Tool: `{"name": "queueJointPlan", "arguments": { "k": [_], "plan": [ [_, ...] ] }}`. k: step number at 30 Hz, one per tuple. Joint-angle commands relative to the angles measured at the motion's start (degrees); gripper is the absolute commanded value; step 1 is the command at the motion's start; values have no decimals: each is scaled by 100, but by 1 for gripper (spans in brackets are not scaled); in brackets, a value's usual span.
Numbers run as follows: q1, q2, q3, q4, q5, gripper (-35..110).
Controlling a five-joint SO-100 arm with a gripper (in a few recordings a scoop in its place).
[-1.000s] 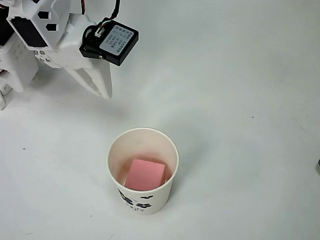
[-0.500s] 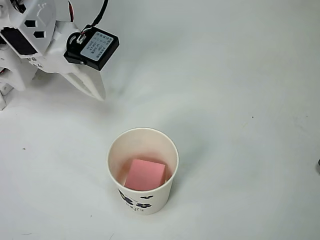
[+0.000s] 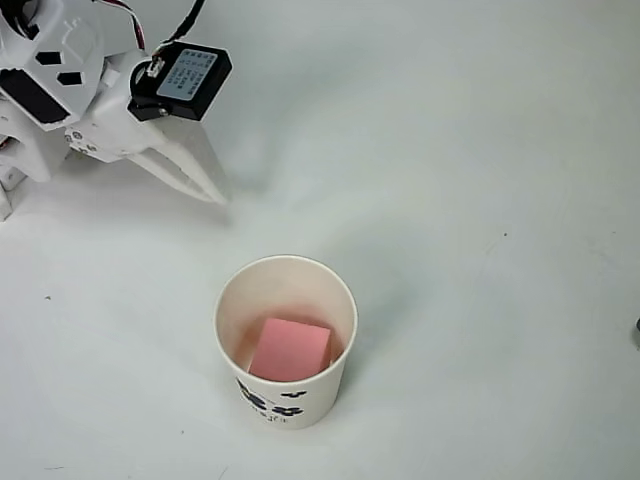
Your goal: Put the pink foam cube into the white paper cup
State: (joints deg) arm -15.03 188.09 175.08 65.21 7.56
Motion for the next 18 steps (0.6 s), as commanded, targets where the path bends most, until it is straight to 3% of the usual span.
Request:
{"name": "queueJointPlan", "arguments": {
  "k": [1, 18],
  "plan": [
    [-9, 149, -18, -79, 35, 0],
    [308, 149, 18, 501, 501, 0]
  ]
}}
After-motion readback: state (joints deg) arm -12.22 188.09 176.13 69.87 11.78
